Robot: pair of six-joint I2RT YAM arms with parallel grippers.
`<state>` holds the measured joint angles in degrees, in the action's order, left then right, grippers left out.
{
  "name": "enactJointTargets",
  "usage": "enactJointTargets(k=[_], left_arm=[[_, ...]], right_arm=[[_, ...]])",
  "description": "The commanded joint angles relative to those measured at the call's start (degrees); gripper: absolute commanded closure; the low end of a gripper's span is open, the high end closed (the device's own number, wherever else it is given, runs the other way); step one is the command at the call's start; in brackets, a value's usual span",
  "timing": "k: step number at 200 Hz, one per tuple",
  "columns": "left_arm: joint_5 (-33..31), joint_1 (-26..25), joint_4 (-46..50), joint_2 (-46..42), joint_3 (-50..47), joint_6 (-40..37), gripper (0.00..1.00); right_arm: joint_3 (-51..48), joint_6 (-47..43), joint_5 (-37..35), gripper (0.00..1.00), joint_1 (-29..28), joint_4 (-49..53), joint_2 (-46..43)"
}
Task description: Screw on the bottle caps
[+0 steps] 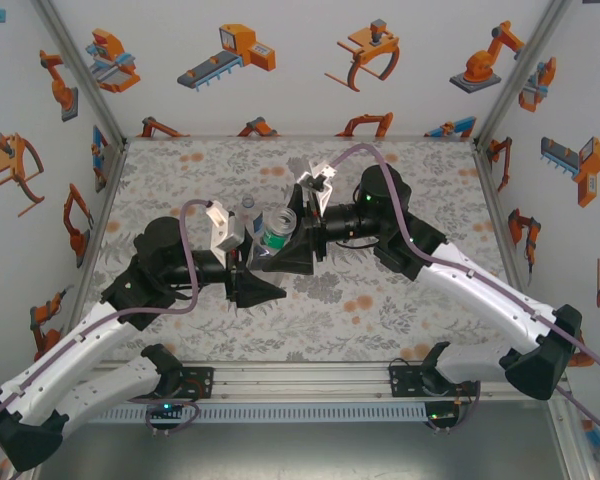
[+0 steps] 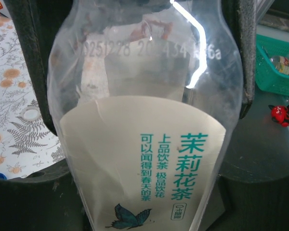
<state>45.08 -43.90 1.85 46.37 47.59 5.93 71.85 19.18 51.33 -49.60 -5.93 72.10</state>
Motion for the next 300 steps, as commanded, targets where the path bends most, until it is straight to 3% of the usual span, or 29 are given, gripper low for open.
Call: enactJointTargets(k=[1, 34, 55, 80, 103, 145, 182, 218, 268, 300], left_arm=[[0.41, -0.16, 0.81, 0.01, 2.06, -1.4, 0.69], [-1.01, -0.17, 3.77, -0.69, 1.89, -2.56, 0.81], [-2.37, -0.09, 6.01, -1.39, 1.55, -3.05, 0.94], [-3.69, -0.1, 8.68, -2.13, 0.88, -3.26, 0.99], [-4.45, -0.1, 8.58, -2.12, -0.18, -1.03, 0.98], [-4.68, -0.19, 10.7, -2.68, -1.54, -2.16, 1.0], [-9.87, -0.12, 11.09, -5.62, -3.17, -2.88, 1.0], [-12.28, -0.12, 13.39, -6.29, -3.12, -3.76, 1.0], [-12.32, -0.12, 13.24, -5.98, -3.3, -3.29, 1.0], [-12.21, -0.06, 12.64, -5.35, -3.47, -2.85, 1.0]], right_arm=[[2.45, -3.47, -3.41, 0.47, -0.56, 4.0, -1.19], [3.6, -9.07, -10.78, 0.27, -0.48, 10.81, -3.86], [4.04, -11.7, -15.86, 0.22, -0.48, 14.08, -5.74], [3.07, -13.56, -24.33, 0.22, -0.36, 15.26, -8.55], [0.58, -13.31, -33.27, 0.21, 0.45, 15.32, -10.83], [-4.31, -7.43, -42.42, 0.24, 5.01, 17.55, -11.88], [-8.37, -0.31, -51.09, 0.33, 11.23, 24.67, -10.29], [-11.43, 0.53, -61.43, 0.38, 14.41, 30.25, -6.12], [-14.14, 4.79, -62.06, 0.37, 18.58, 29.49, 2.27], [-14.23, 7.35, -57.06, 0.32, 22.41, 27.3, 9.6]])
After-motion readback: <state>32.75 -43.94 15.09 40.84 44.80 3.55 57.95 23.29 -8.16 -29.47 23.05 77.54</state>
